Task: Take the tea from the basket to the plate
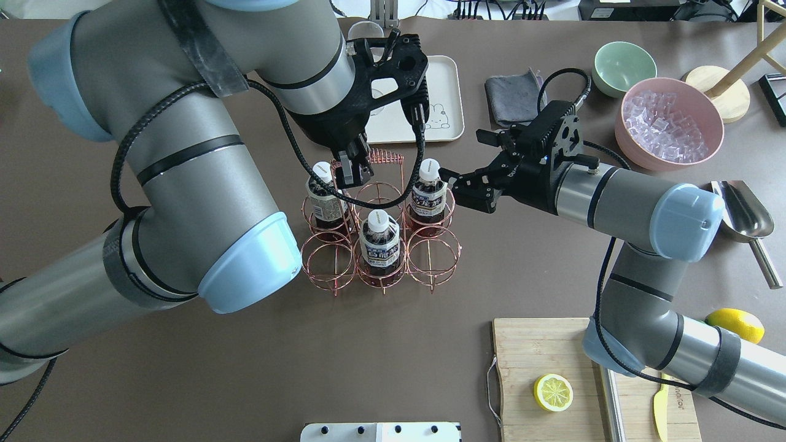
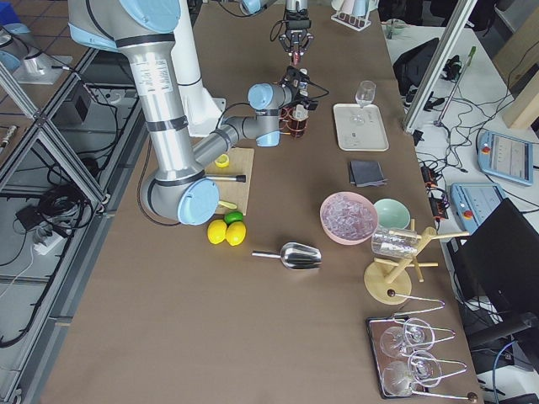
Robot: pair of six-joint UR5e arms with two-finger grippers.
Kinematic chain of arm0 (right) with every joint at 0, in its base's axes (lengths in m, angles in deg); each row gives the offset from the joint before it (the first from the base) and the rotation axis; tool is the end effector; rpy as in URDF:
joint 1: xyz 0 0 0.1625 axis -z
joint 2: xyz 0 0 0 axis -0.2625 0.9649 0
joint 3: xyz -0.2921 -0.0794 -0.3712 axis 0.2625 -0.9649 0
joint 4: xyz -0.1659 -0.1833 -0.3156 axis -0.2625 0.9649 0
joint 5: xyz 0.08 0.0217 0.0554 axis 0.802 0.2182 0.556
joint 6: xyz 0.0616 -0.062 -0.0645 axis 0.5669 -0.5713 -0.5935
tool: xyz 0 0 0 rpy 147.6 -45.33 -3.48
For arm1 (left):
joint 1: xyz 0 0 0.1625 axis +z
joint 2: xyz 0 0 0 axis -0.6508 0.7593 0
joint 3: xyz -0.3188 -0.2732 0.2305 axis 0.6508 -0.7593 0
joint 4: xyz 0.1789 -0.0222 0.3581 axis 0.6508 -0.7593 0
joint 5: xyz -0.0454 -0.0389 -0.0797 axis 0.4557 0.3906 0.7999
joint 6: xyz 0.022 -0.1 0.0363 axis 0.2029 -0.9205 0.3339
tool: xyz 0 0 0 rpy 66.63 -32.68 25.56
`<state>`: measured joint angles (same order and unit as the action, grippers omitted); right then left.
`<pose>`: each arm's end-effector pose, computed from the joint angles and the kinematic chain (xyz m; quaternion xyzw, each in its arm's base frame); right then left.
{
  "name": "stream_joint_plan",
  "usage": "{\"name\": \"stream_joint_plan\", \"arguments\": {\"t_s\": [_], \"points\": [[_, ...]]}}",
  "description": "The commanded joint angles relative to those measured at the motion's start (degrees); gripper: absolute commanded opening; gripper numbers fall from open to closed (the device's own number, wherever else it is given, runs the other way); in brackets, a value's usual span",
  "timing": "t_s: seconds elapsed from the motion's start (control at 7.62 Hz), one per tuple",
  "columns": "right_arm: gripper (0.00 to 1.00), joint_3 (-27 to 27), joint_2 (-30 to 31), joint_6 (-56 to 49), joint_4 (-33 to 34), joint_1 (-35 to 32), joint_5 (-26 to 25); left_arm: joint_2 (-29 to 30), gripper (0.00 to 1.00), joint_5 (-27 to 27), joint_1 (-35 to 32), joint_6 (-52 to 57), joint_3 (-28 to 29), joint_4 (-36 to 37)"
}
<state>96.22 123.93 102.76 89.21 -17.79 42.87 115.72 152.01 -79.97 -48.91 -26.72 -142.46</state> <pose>-0.4005 -0.4226 0.3263 0.5438 -0.5139 -0.1384 0.6489 0.4496 -0.4749 0.0638 0.3448 0.3294 0.5796 0.6608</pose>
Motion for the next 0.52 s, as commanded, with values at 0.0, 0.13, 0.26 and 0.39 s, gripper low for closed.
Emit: {"name": "stream_joint_plan", "arguments": {"t_s": [0.0,0.13,0.26,0.39], "points": [[0.98,-0.32,-2.1,-0.12,2.22,4.26,-5.28,0.0,0.0,0.0,0.0,-0.05,-0.01,-0.05],[0.98,-0.41,-2.28,-0.38,2.32,4.35,-5.29,-0.09,0.0,0.0,0.0,-0.05,-0.01,0.04],[0.93,-0.58,-2.28,-0.47,2.32,4.44,-5.38,-0.09,0.0,0.0,-0.09,-0.05,0.08,-0.05],[0.91,-1.28,-2.63,-0.47,2.32,4.53,-5.47,-0.09,0.0,0.0,0.0,-0.05,0.08,-0.05]]}}
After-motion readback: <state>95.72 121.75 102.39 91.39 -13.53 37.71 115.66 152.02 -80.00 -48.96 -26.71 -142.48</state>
